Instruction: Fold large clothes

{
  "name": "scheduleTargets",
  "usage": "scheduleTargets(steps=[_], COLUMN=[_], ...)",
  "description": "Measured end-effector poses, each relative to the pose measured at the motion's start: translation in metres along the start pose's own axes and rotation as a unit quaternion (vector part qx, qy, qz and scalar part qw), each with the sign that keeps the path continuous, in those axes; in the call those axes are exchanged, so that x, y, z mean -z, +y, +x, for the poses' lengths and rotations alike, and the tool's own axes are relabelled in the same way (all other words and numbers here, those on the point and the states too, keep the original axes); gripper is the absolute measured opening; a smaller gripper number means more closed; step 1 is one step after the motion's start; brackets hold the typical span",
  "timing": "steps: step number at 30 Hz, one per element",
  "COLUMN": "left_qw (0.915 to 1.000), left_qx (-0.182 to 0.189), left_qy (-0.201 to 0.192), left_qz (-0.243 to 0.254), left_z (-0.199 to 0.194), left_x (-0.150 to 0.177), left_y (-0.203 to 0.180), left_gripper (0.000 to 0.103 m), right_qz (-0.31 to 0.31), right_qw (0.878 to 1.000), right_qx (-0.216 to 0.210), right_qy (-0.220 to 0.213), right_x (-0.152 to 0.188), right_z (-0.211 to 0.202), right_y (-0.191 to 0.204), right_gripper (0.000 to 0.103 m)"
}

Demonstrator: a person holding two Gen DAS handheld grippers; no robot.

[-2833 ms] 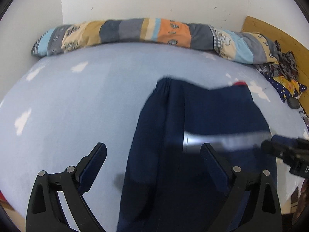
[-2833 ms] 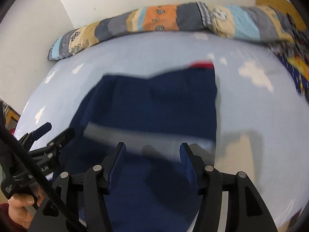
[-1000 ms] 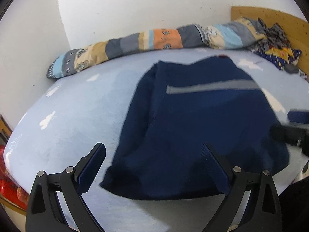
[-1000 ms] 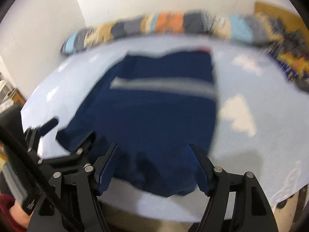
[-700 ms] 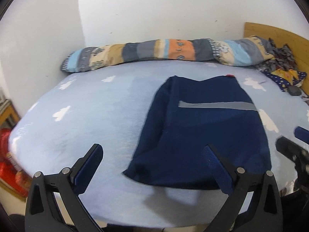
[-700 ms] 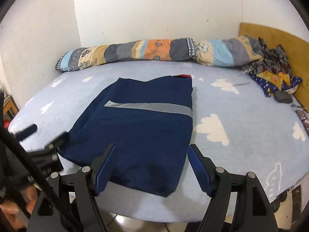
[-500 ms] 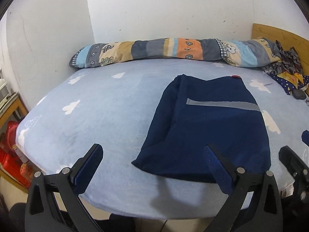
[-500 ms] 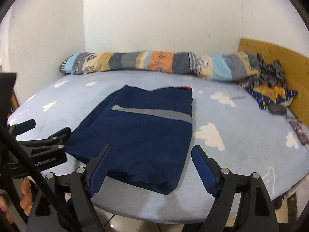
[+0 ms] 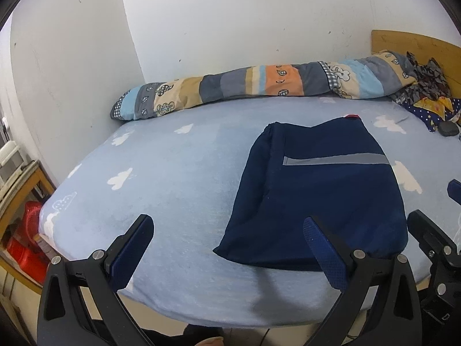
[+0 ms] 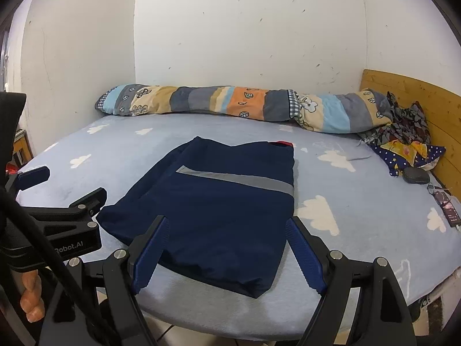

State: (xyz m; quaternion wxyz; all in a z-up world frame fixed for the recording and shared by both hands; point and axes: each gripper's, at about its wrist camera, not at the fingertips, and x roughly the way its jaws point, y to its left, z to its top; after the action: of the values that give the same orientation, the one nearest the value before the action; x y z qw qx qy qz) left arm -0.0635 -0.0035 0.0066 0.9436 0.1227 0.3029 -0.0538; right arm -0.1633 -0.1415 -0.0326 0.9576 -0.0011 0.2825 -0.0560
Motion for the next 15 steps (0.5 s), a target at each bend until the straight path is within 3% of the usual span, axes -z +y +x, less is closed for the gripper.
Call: scheduleTargets(steps=[5,15], left_qw=[0.9997,0.9996], left_qx=[0.025,0.028], left_qy=[-0.004,0.002], left_qz=[0.006,0.002], left_z=[-0.0038,-0.0023], left_x=[0.0013,0.0005], left_y=[-0.0018,-0.0018], left_gripper=[0.103,0.103], right_qz=[-0.004,0.001], right_qw=[1.000,1.000], right_qx=[0.000,0.001], right_qy=[-0.005,-0.006], right_x=[-0.0002,-0.0008], right_z=[-0.0022,-0.0035], right_y=[0.0013,0.0003], right_gripper=[0.087,0.088])
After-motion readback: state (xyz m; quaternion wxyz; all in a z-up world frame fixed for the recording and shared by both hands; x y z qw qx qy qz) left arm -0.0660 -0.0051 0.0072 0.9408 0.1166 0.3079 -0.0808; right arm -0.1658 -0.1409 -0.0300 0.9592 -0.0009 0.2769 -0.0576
